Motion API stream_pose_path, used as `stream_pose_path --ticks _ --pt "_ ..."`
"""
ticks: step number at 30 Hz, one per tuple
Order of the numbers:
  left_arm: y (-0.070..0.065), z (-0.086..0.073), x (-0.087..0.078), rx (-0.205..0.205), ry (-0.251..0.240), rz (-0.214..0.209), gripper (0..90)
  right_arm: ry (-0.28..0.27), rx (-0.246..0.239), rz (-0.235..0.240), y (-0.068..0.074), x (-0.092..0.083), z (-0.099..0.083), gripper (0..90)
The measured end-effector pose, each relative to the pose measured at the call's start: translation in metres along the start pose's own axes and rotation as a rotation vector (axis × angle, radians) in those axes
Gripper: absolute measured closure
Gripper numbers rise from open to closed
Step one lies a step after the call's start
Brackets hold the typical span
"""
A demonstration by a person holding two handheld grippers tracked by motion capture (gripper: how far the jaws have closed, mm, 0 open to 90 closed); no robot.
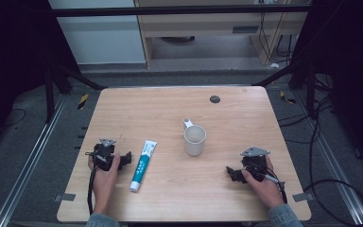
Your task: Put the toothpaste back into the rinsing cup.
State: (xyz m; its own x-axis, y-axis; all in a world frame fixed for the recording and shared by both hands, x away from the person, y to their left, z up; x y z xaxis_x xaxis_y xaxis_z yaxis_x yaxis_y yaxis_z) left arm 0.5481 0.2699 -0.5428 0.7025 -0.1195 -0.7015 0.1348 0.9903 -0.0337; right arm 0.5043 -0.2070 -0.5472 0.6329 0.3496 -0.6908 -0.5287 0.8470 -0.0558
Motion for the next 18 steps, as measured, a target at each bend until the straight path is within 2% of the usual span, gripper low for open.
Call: stream_pose_path --ticks 5,6,7,8,9,14,15,17,18 --pt "0.002 -0.002 -0.004 0.007 0.002 -0.02 0.4 0.001 0.0 -0.001 0.0 0.0 0.0 0.4" --pt "0.003 -0.001 -0.009 -0.002 -0.012 -0.038 3.7 0.0 0.0 -0.001 0.0 0.0 0.0 0.4" --pt "0.003 -0.001 -0.009 -0.002 -0.012 -0.038 5.8 0.0 0.0 -0.001 0.0 0.0 0.0 0.4" --pt "0.005 0.002 -0.02 -0.013 -0.052 -0.04 4.6 0.0 0.0 0.0 0.0 0.0 0.0 0.4" --pt "0.005 0.002 -0.02 -0.013 -0.052 -0.04 3.5 0.0 0.0 0.0 0.0 0.0 0.0 0.4" --pt "0.008 0.01 -0.055 0.01 -0.087 -0.021 3.6 0.0 -0.001 -0.001 0.0 0.0 0.0 0.4" --pt "0.008 0.01 -0.055 0.01 -0.087 -0.021 3.7 0.0 -0.001 -0.001 0.0 0.0 0.0 0.4" --pt "0.004 0.014 -0.065 0.035 -0.097 -0.013 4.2 0.0 -0.001 -0.001 0.0 0.0 0.0 0.4" --pt "0.001 0.016 -0.069 0.044 -0.096 -0.025 4.2 0.0 -0.001 -0.001 0.0 0.0 0.0 0.4"
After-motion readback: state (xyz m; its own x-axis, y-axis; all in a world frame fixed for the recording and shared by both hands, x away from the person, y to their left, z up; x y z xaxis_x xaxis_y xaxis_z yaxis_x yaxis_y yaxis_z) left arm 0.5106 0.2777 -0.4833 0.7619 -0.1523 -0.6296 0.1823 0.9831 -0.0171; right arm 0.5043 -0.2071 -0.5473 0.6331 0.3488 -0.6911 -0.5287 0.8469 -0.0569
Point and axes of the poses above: each handheld gripper's, and its own axes: x roughly forward along the jaws, z roughly out of its top, y roughly to its left, the point moved 5 cm from there along x, roughly forward along the jaws, and after that the axes turned 4 degrees about -x, right-handed, at the moved point
